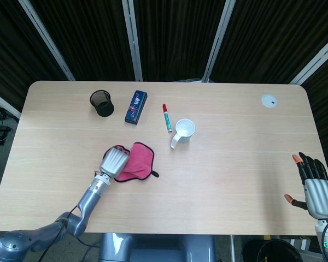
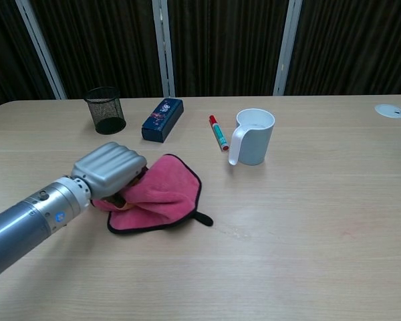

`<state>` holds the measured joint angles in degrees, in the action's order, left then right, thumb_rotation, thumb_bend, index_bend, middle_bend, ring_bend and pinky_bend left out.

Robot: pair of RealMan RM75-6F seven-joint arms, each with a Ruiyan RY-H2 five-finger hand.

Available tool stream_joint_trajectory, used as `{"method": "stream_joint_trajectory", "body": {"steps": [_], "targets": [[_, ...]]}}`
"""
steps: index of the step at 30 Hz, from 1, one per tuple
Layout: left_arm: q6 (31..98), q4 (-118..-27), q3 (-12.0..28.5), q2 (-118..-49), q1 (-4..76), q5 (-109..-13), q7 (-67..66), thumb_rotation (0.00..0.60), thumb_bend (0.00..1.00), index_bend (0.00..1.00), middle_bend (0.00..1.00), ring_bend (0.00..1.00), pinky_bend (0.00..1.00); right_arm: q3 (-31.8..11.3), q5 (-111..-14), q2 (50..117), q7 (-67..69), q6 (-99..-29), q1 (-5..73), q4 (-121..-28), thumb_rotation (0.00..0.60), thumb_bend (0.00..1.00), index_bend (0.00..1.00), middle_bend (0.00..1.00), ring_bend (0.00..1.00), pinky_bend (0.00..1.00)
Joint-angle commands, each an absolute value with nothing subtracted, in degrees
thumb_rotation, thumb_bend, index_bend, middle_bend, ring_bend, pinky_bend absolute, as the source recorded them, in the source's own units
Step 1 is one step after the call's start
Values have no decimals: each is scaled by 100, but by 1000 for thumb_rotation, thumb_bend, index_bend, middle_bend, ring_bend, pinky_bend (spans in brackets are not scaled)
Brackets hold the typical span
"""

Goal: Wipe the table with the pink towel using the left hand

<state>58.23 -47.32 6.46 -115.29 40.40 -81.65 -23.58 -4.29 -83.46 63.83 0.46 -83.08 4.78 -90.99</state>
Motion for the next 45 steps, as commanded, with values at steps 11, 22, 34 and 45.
{"method": "stream_joint_trajectory", "body": {"steps": [11,22,34,45], "targets": [[6099,-5302,411,-12533,4354,-8689,-2836,600,411,877,645,542,544,-463,-8337,6345,137,-8363,448,-9053,600,0,0,0,0,0],[5971,-5010,684,-12391,4332,-8423,-3049,600,410,878,645,542,544,-458,-8361,6386,37,-8331,477,-9067,600,0,0,0,0,0],[6036,-4518,701,-11288,3776,-8032,-2657,600,409,876,644,542,544,-452,-8388,6418,-25,-8320,500,-9056,600,0,0,0,0,0],[6447,-5408,805,-9828,3218,-7825,-1993,600,358,765,537,504,525,-367,-8612,6470,-287,-8393,511,-9171,600,0,0,0,0,0]]}}
